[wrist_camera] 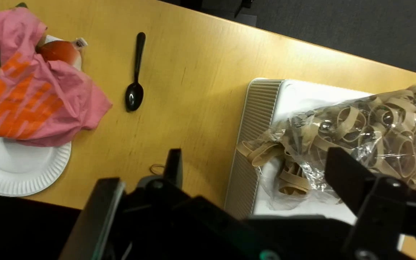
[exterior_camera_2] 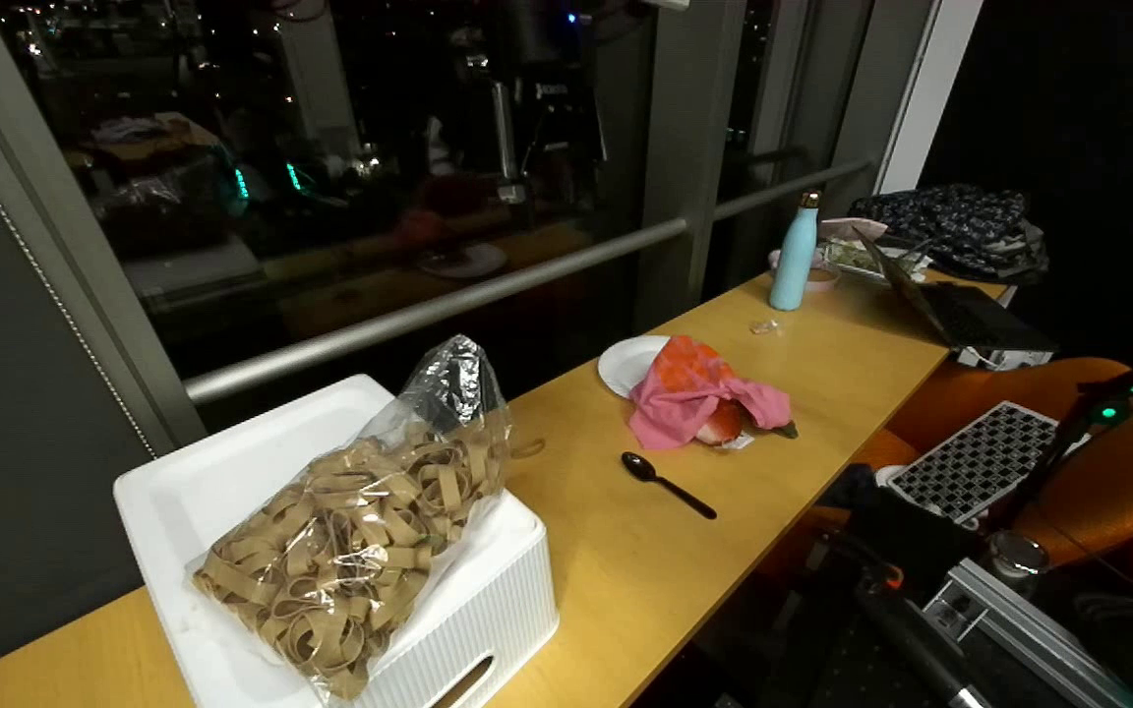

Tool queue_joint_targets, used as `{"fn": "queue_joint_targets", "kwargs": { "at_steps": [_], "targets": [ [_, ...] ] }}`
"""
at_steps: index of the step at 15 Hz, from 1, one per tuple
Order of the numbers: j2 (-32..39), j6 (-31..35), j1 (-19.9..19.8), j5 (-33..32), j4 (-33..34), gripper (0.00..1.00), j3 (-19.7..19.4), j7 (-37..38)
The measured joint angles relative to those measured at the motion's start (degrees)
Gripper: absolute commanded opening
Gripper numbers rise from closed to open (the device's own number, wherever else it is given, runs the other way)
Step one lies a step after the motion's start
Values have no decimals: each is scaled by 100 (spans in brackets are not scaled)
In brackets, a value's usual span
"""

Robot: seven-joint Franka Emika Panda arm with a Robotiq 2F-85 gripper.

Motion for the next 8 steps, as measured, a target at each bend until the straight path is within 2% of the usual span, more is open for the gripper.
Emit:
{"fn": "queue_joint_targets", "kwargs": {
  "at_steps": [3,8],
  "targets": [
    [-109,677,-363,535,-564,100,-40,-389],
    [-32,1614,-416,1297,-1365,100,-199,-833]
  ]
}}
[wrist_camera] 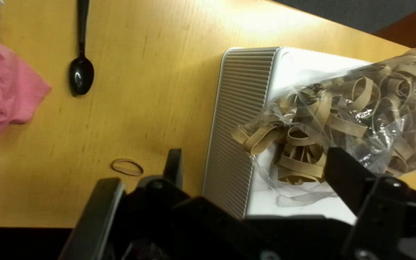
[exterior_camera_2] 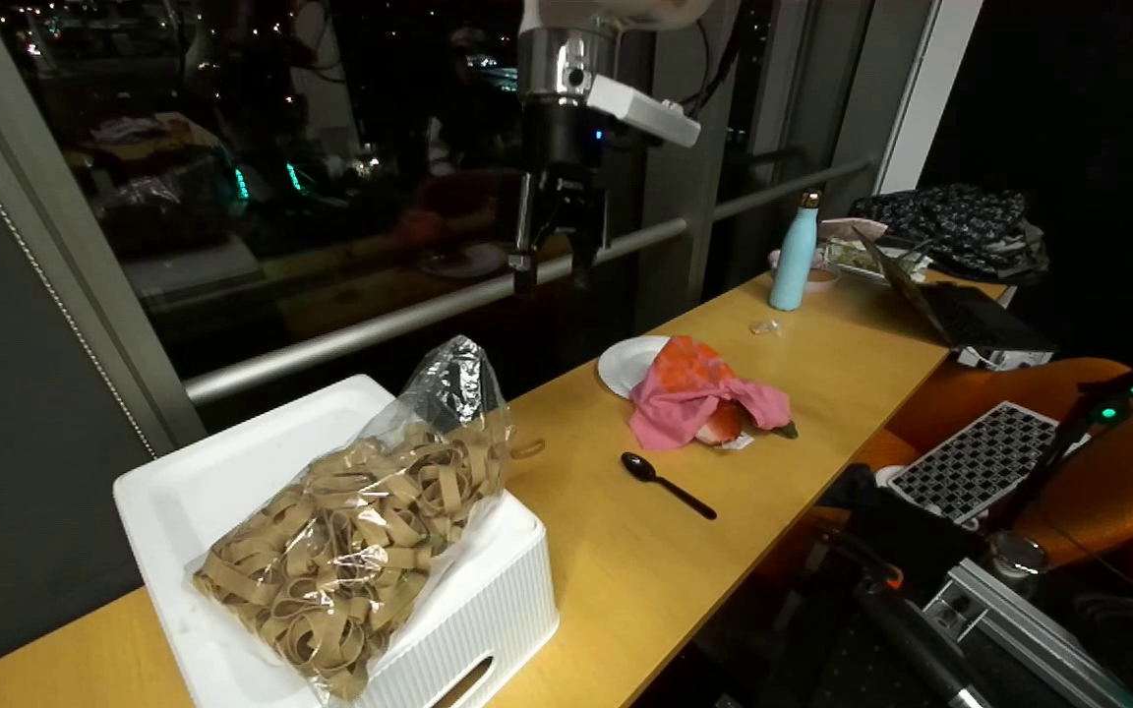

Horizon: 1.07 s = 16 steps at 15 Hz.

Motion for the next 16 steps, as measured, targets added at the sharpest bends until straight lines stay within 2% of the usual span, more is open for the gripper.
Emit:
{"fn": "queue_joint_targets", "kwargs": {
  "at_steps": [8,16],
  "targets": [
    [122,808,59,255,-724,100,-27,-126],
    [694,1651,247,266,-763,100,68,-234]
  ]
}}
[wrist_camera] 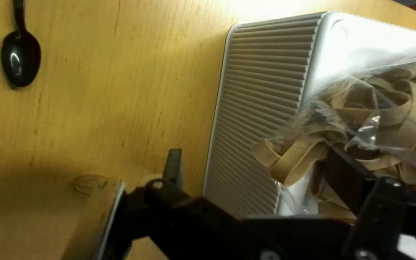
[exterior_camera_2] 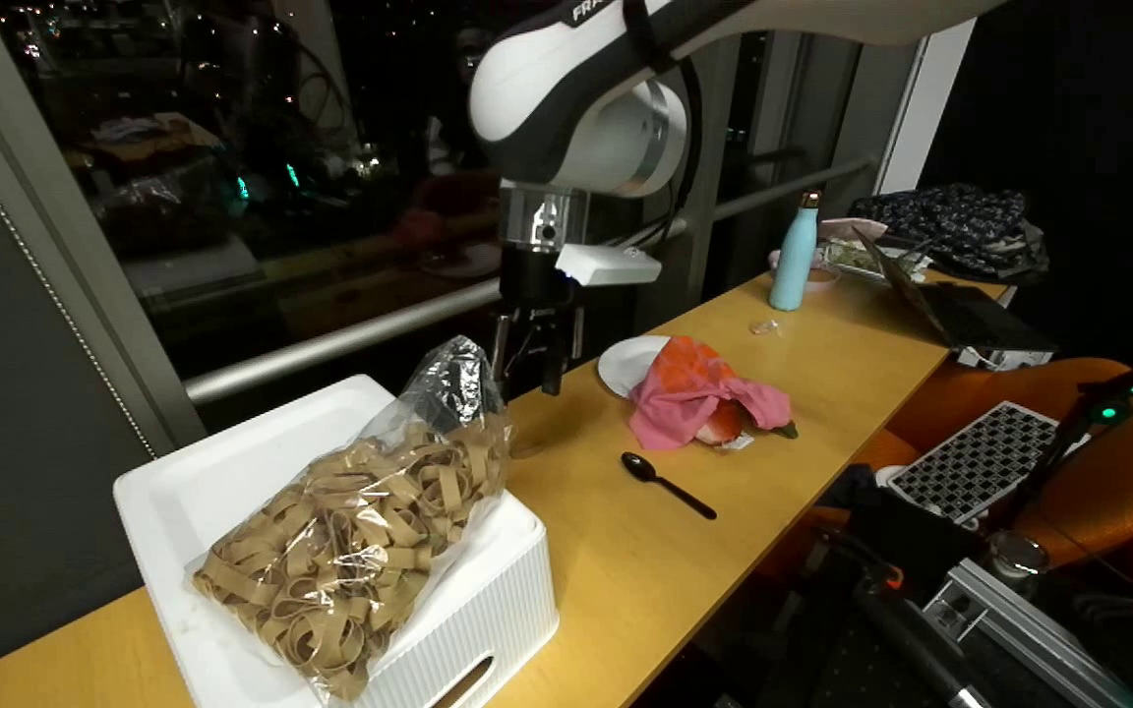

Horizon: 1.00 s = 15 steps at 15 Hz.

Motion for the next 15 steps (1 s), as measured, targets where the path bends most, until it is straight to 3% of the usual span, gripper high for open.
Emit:
{"fn": "queue_joint_targets", "kwargs": {
  "at_steps": [8,15],
  "targets": [
    [1,455,78,232,1,100,296,-212],
    [-17,491,20,943,-74,100,325,-279]
  ]
}}
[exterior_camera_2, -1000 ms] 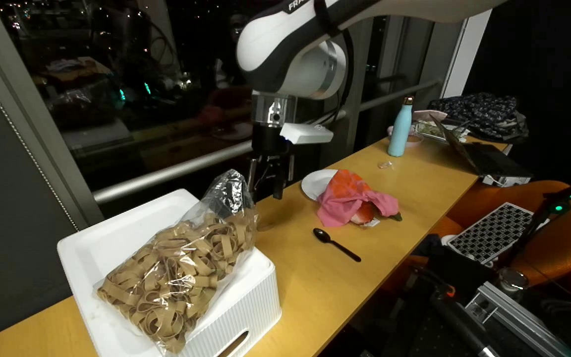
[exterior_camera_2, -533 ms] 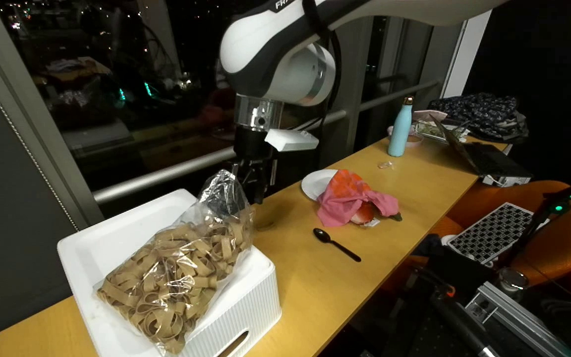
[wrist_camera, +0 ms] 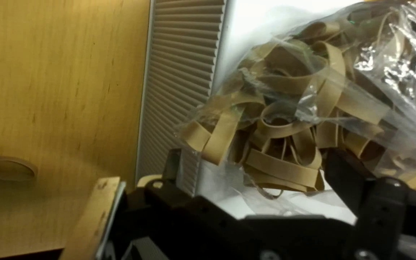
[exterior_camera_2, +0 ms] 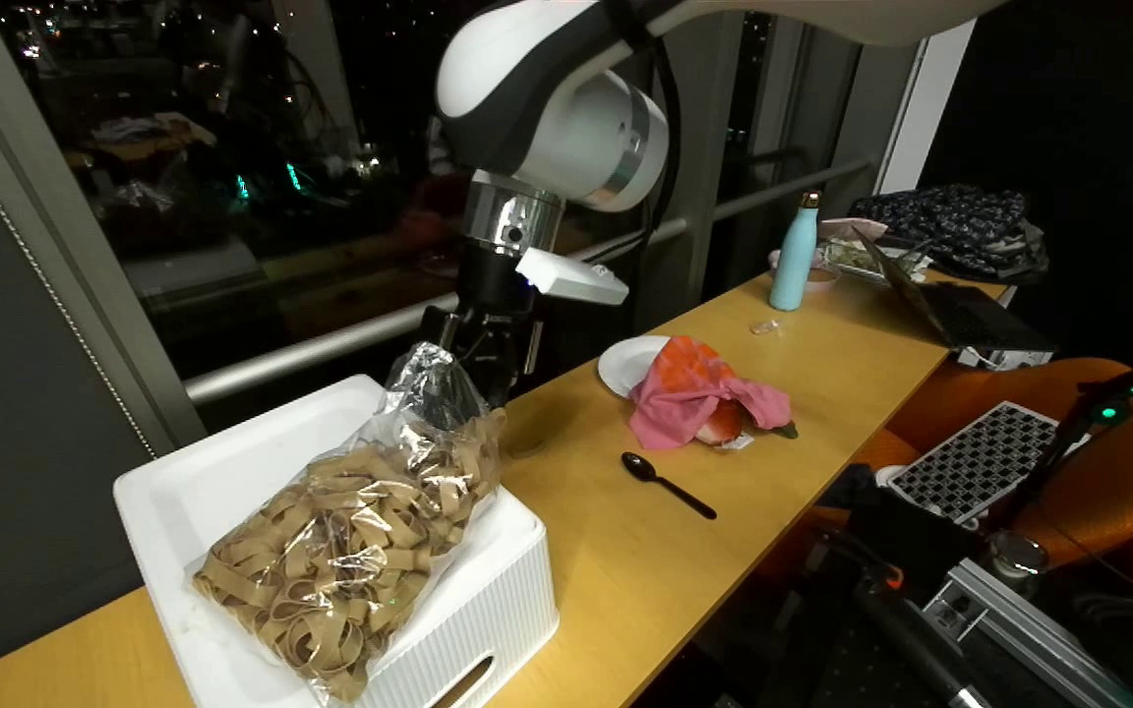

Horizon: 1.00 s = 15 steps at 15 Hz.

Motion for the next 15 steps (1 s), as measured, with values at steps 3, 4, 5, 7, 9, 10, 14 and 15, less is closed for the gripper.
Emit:
{"fn": "queue_joint_targets", "kwargs": {
  "at_steps": [3,4,5,7,9,10,14,15],
  "targets": [
    [-4,-3,-58,275,-116,100,0,0],
    [-4,-3,-77,360,-155,100,0,0],
    [-7,-4,-91,440,-192,100,0,-1],
    [-11,-4,-95,578,-226,100,2,-3],
    [-25,-3,-95,712,-236,100,20,-29],
    [-34,-3,-95,797,-237,100,34,-58],
    [-77,-4,-94,1081,-237,100,81,-219],
    [-77,-10,-93,1148,-237,100,94,-263]
  ]
}}
